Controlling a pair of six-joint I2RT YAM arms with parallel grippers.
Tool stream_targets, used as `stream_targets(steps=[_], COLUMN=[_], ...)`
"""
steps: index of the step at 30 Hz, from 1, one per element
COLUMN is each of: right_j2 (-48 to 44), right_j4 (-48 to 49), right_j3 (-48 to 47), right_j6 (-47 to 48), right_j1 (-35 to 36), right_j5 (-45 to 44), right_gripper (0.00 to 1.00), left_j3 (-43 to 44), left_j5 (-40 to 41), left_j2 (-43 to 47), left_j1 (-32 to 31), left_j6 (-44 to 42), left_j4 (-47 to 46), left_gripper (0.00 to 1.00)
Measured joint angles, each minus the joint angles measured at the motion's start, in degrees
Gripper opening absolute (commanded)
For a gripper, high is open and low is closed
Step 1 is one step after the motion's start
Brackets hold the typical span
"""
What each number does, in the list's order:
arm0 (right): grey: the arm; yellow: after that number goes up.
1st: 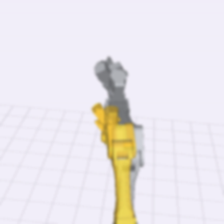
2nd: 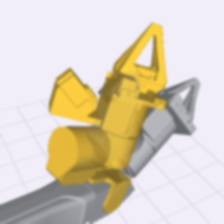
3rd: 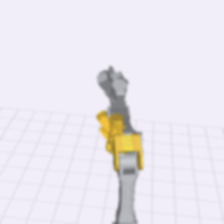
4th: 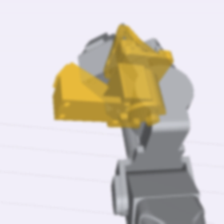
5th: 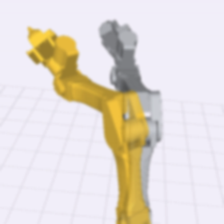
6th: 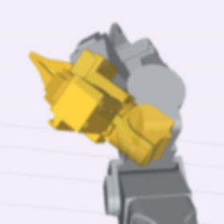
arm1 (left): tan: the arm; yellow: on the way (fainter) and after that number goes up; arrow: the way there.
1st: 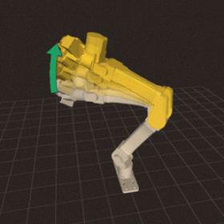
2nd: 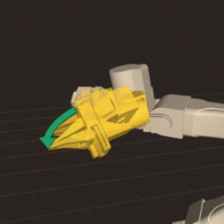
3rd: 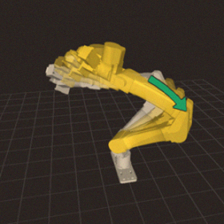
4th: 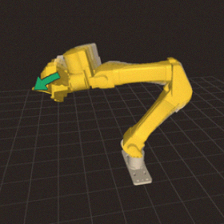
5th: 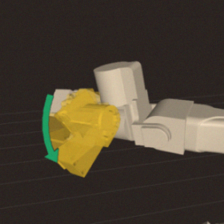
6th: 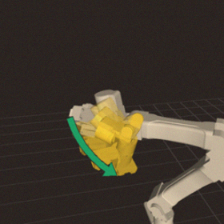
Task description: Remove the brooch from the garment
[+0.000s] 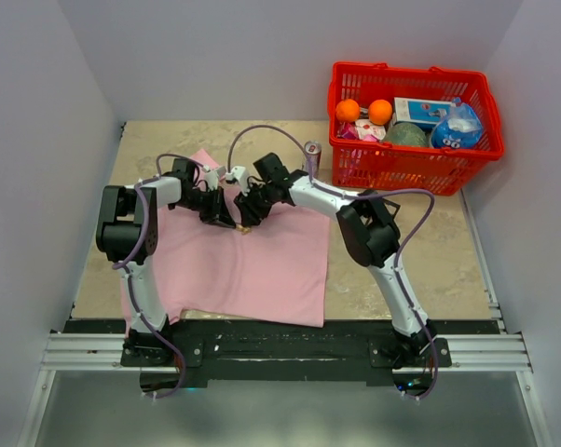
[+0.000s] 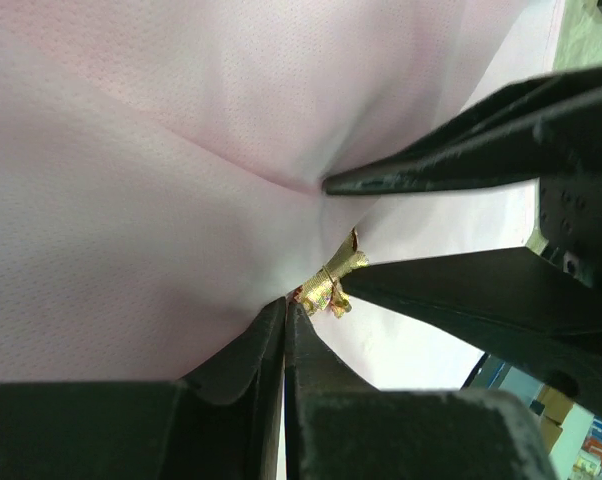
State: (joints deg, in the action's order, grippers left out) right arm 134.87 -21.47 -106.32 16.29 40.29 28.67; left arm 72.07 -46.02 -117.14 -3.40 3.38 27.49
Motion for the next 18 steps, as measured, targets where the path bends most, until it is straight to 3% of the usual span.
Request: stream_targets(steps=[3, 18], right_j2=[0.02, 0.96], right_j4=[-1.22, -1.2], right_j3=[-0.39, -1.46], right_j6=[-1.11, -4.79], right_j1=[-1.14, -0.98], right_j5=[2.12, 3.8], right_gripper=[0.55, 0.56], left_j3=[0.04, 0.39], left_j5=[0.04, 0.5], left_j2=[0.0, 0.0], left_j1=[0.0, 0.0], left_j6=[0.0, -0.17], left_j4=[0.02, 0.7], left_gripper=[0.08, 0.09])
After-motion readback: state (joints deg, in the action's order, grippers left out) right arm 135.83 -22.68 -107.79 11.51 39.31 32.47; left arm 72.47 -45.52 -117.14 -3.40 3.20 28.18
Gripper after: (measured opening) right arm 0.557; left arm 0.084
